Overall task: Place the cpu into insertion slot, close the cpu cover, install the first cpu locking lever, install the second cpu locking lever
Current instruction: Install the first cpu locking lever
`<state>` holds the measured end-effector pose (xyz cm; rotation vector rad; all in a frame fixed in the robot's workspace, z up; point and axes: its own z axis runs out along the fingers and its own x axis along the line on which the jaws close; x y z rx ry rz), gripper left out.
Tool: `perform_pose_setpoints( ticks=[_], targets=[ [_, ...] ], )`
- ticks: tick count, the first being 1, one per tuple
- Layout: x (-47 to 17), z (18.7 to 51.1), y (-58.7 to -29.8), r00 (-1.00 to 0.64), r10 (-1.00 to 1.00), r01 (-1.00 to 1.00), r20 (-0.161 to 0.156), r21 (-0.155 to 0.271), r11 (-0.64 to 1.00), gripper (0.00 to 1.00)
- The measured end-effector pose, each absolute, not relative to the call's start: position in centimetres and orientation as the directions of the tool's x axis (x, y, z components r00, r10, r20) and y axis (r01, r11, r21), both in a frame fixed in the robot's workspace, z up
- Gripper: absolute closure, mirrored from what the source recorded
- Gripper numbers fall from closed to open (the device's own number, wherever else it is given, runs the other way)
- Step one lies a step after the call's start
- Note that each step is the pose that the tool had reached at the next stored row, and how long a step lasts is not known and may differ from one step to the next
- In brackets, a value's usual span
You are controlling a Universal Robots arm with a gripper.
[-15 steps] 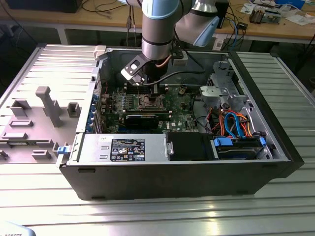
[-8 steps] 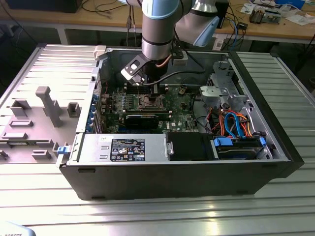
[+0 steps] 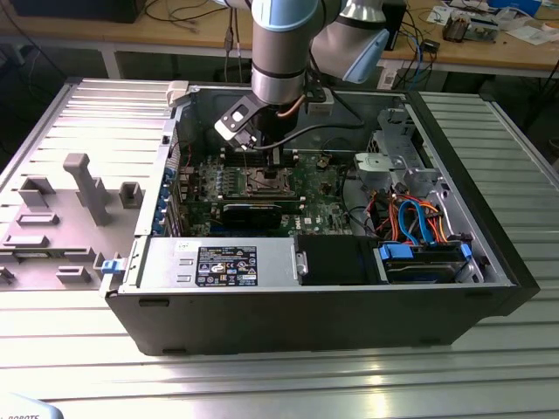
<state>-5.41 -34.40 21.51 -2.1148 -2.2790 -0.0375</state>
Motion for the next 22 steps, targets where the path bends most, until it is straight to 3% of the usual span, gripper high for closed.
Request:
perform_pose_setpoints(
  ticks=[22],
  targets=[
    [-5.40,22.35,-34.40,-0.075,0.996,0.997,0.040,-0.004,0.075,0.89]
  ],
)
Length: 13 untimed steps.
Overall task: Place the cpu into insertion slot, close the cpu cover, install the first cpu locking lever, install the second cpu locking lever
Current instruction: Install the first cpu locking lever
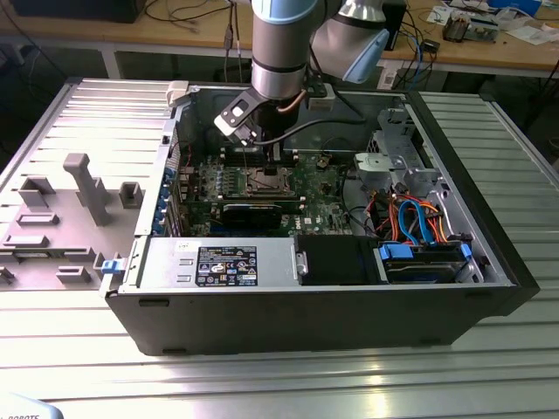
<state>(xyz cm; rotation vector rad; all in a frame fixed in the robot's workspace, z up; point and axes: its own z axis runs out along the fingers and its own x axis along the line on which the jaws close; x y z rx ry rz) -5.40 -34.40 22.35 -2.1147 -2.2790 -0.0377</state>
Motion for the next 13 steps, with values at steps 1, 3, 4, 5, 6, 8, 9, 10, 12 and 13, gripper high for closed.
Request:
perform_pose_setpoints(
  ticks=[1,3,4,5,6,8,9,10,12,13],
  targets=[
    [-5.41,22.37,-34.40,-0.074,0.996,0.997,0.040,-0.004,0.075,0.89],
    [-5.41,22.39,-34.40,-0.074,0.996,0.997,0.040,-0.004,0.075,0.89],
    [-5.41,22.39,-34.40,-0.074,0.996,0.997,0.040,-0.004,0.075,0.89],
    [-5.41,22.40,-34.40,-0.074,0.996,0.997,0.040,-0.004,0.074,0.89],
    [-5.40,22.40,-34.40,-0.074,0.996,0.997,0.040,-0.004,0.074,0.89],
    [-5.41,22.51,-34.40,-0.074,0.996,0.997,0.040,-0.004,0.074,0.89],
    [-5.40,22.52,-34.40,-0.074,0.996,0.997,0.040,-0.004,0.074,0.89],
    [-5.40,22.54,-34.40,-0.074,0.996,0.997,0.040,-0.004,0.074,0.89],
    [-5.40,22.57,-34.40,-0.074,0.996,0.997,0.040,-0.004,0.075,0.89],
    [-5.40,22.58,-34.40,-0.074,0.996,0.997,0.040,-0.004,0.074,0.89]
  ],
)
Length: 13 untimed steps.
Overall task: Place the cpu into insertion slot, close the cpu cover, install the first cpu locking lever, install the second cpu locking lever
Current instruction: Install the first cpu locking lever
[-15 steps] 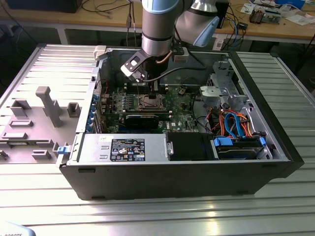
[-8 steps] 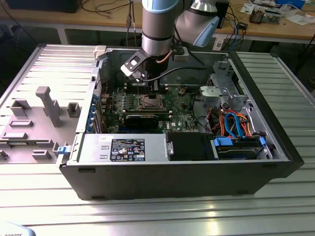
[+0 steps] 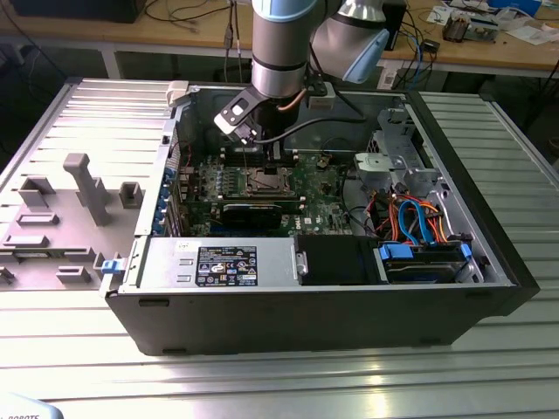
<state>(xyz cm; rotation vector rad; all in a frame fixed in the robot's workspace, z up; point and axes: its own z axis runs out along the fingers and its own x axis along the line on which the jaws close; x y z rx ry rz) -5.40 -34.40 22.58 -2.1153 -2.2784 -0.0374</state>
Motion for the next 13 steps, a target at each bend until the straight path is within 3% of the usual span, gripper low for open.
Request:
perform_pose_setpoints(
  ticks=[13],
  targets=[
    [-5.25,22.67,-34.39,-0.074,0.996,0.997,0.040,-0.008,0.074,0.89]
  ],
)
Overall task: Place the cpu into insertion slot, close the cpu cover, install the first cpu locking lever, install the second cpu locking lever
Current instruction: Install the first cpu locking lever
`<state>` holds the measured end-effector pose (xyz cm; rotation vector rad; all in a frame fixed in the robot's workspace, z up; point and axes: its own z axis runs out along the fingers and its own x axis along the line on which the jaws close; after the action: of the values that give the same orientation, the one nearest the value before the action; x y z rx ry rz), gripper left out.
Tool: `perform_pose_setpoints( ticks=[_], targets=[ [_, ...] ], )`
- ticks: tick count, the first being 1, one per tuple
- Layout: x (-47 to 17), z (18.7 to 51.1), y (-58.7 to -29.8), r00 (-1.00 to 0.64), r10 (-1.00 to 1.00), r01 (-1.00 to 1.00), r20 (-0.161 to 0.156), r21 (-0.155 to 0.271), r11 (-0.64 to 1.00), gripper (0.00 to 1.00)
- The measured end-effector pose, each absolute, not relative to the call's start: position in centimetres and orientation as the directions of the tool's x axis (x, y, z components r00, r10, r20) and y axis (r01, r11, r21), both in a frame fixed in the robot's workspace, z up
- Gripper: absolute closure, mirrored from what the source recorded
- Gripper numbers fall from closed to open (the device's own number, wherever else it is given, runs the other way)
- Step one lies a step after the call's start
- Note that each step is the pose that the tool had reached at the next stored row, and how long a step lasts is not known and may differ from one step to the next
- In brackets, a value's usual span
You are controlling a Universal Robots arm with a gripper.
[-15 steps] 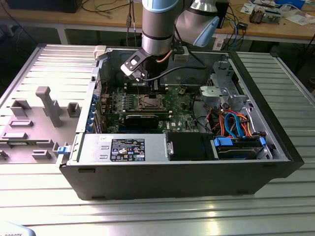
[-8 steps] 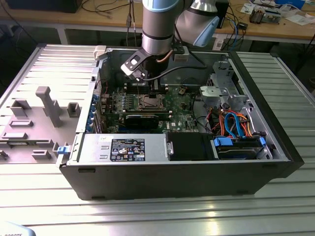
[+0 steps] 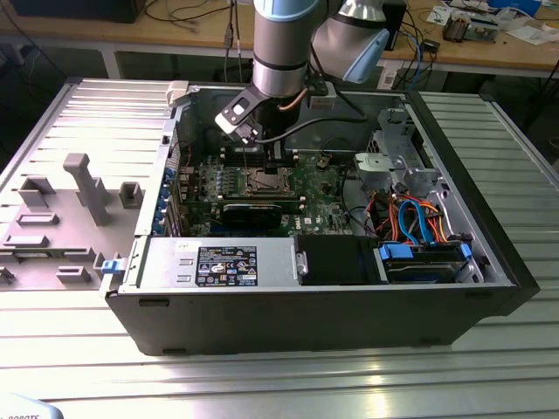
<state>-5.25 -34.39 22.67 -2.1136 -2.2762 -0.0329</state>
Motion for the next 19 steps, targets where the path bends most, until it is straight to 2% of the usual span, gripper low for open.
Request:
perform_pose_setpoints(
  ticks=[19],
  targets=[
    [-5.2,24.3,-34.4,-0.074,0.996,0.997,0.041,-0.009,0.074,0.89]
  ],
)
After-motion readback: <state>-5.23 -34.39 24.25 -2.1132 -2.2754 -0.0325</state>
